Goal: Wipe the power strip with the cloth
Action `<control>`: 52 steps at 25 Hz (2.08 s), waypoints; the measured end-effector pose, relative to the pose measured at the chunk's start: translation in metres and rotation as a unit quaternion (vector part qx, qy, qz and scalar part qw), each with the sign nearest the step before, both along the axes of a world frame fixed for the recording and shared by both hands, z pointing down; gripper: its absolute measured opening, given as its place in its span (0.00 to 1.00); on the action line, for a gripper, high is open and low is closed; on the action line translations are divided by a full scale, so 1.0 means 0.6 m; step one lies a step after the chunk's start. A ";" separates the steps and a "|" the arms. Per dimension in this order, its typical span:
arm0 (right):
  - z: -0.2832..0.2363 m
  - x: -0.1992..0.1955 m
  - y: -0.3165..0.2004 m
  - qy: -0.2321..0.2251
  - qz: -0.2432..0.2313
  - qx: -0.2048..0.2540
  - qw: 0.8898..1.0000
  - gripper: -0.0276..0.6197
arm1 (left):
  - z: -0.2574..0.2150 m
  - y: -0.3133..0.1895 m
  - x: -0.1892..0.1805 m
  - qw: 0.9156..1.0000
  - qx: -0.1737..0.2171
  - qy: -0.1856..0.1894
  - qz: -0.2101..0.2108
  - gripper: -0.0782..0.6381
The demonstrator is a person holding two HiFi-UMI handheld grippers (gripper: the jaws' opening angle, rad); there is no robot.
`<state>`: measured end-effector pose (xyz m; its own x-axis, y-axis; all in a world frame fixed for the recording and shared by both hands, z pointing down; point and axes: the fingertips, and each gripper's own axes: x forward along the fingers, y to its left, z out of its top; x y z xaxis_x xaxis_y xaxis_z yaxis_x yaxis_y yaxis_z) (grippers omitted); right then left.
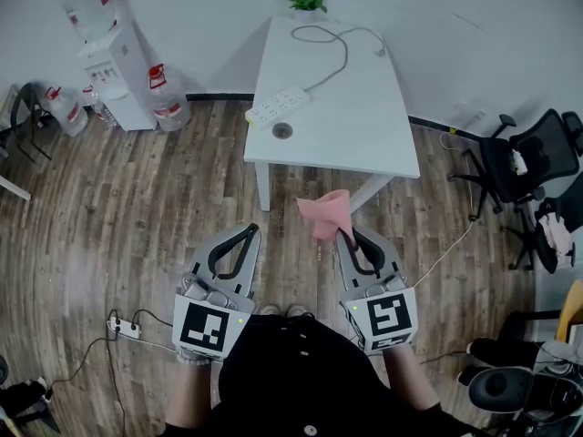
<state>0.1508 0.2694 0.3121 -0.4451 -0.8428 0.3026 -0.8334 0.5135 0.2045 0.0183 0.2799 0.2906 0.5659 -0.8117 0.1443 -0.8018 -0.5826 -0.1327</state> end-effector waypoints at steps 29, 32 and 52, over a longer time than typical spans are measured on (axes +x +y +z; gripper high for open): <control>-0.005 -0.043 0.021 -0.010 0.044 0.025 0.999 0.12 | -0.008 0.005 -0.065 1.000 0.026 -0.007 0.016 0.13; -0.004 -0.047 0.021 -0.011 0.042 0.028 0.999 0.12 | -0.008 0.009 -0.069 0.999 0.030 -0.009 0.016 0.13; 0.008 -0.025 -0.214 -0.013 -0.004 0.024 1.000 0.12 | -0.003 -0.186 -0.039 0.999 0.032 -0.019 -0.023 0.13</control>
